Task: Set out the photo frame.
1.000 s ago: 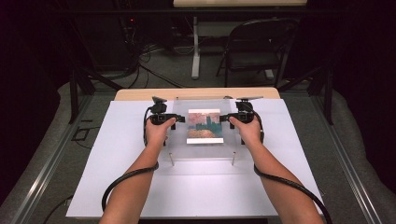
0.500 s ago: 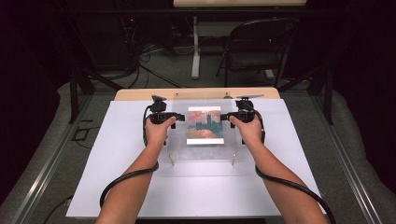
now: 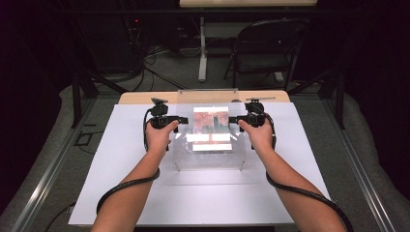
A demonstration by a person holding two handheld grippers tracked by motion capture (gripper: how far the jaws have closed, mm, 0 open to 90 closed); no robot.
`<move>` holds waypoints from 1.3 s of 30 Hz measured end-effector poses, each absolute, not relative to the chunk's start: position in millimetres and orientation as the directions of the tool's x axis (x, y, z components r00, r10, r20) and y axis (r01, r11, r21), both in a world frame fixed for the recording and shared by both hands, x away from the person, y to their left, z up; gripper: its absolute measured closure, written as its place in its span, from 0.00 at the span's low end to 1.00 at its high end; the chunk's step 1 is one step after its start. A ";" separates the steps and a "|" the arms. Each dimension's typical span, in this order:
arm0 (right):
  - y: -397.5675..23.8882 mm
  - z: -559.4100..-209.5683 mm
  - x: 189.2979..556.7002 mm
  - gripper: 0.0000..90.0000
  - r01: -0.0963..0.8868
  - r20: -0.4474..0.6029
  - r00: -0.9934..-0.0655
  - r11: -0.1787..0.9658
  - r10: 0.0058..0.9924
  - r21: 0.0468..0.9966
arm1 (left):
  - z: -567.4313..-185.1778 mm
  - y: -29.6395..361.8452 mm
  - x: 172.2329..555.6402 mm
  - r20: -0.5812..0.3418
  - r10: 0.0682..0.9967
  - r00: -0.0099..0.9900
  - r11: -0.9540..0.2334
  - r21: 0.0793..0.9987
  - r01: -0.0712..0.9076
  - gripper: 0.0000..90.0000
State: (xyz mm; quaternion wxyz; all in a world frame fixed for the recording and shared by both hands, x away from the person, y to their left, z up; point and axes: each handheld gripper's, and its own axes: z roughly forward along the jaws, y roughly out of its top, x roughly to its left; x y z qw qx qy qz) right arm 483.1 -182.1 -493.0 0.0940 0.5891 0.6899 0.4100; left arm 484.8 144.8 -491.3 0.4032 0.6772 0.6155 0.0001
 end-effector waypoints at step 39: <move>-179.7 -450.4 437.3 0.52 0.631 0.232 -0.359 0.052 0.904 0.774 | -451.8 146.2 436.3 -0.431 0.852 0.297 0.059 0.642 0.764 0.55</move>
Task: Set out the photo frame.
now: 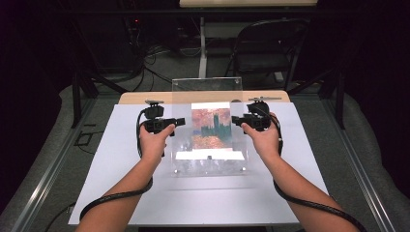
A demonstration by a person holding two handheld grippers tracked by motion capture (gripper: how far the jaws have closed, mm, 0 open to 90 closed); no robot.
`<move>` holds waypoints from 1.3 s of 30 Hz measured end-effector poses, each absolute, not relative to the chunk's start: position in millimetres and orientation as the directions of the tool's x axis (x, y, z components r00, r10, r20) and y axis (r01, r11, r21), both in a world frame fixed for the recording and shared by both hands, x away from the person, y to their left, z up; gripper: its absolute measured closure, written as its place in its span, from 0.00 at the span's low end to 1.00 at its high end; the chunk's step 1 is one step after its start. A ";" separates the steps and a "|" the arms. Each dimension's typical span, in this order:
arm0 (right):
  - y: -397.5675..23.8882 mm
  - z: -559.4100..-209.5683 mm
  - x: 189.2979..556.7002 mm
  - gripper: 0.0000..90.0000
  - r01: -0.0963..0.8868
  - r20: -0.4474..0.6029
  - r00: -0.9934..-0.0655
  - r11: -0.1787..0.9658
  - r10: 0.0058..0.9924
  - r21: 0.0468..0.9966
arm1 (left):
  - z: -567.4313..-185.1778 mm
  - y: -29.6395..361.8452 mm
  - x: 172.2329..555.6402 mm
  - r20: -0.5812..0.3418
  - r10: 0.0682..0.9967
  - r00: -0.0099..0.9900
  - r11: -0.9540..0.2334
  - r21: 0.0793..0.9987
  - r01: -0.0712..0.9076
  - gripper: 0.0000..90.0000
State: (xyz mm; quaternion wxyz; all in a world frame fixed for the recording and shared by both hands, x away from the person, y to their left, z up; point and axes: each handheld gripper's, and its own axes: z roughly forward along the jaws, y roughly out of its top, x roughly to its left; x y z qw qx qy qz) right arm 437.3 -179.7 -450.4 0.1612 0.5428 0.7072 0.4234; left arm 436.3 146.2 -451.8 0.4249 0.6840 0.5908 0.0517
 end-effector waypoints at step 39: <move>-191.3 -426.3 359.9 0.69 0.489 0.113 -0.442 0.134 0.890 0.862 | -429.4 154.3 364.0 -0.365 0.834 0.414 0.001 0.751 0.661 0.66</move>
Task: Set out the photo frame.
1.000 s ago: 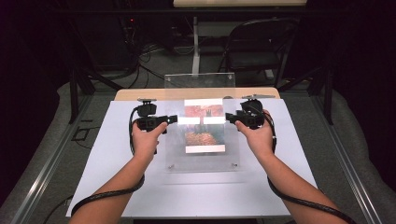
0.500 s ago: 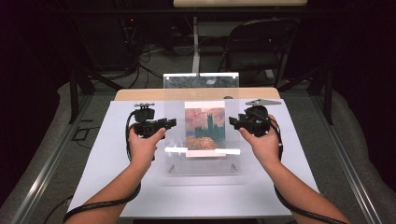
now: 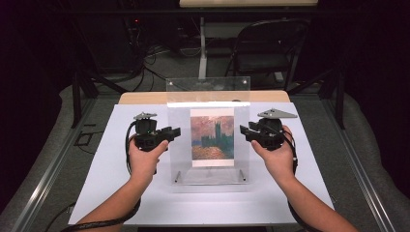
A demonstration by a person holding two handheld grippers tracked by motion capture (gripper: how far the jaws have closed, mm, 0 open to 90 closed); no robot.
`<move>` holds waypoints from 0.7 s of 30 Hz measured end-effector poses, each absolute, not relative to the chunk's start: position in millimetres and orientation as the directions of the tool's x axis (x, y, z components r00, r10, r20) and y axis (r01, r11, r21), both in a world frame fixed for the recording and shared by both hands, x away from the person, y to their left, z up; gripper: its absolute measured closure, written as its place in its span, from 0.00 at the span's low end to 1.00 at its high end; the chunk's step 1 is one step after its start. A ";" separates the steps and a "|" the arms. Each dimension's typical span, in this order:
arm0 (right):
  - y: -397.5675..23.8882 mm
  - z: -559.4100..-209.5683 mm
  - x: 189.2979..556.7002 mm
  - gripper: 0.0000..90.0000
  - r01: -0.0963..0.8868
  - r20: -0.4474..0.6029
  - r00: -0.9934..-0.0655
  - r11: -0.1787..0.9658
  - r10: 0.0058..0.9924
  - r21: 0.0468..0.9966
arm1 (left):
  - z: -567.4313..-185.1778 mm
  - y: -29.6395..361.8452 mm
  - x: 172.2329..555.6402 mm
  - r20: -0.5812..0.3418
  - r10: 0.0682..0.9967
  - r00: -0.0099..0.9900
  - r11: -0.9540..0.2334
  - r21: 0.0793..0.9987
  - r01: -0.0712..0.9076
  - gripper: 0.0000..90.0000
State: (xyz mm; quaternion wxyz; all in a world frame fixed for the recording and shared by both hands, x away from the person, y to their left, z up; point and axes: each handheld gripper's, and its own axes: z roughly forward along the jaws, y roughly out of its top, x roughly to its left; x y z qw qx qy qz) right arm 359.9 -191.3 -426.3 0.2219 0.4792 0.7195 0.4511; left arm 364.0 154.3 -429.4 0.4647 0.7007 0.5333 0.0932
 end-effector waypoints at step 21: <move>-195.5 -424.7 331.7 0.73 0.439 0.084 -0.466 0.148 0.881 0.886 | -428.6 154.0 335.7 -0.312 0.832 0.459 -0.036 0.795 0.606 0.65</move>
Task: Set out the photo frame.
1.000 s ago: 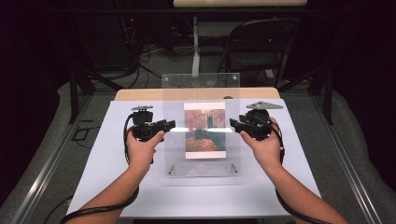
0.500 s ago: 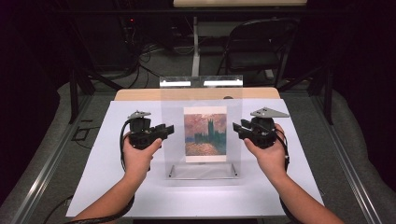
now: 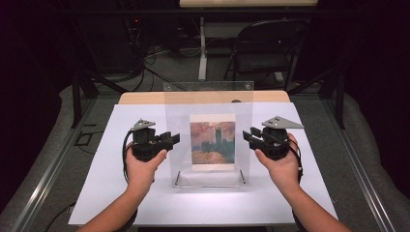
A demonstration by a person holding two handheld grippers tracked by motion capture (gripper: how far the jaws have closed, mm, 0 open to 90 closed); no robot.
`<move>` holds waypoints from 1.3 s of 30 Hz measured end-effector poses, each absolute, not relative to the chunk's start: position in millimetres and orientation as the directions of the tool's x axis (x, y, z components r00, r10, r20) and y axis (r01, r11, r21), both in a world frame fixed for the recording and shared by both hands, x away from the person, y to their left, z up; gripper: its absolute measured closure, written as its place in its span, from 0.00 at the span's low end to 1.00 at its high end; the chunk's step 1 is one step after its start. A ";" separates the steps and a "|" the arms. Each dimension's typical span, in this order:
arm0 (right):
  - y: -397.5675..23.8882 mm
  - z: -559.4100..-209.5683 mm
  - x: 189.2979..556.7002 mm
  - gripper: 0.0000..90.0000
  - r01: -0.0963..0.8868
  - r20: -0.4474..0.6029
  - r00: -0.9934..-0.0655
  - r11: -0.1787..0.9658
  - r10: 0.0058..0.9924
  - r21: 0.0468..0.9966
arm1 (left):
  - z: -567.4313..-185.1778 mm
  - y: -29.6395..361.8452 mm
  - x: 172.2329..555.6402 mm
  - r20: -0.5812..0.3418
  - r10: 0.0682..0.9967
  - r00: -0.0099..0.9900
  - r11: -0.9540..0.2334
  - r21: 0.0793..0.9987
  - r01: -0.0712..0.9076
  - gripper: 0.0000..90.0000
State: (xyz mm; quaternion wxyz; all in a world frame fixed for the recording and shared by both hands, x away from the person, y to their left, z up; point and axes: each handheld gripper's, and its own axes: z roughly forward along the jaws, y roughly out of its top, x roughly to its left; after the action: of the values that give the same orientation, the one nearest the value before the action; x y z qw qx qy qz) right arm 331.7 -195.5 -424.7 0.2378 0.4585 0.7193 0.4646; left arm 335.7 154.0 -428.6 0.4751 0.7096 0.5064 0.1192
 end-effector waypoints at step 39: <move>-204.7 -432.5 275.1 0.73 0.384 0.135 -0.518 0.088 0.845 0.919 | -437.6 156.1 282.3 -0.242 0.805 0.542 -0.090 0.853 0.514 0.59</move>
State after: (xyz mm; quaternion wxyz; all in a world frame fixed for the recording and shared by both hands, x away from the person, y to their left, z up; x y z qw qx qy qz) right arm 275.1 -204.7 -432.5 0.2237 0.4369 0.7029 0.5148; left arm 282.3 156.1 -437.6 0.4975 0.7236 0.4557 0.1459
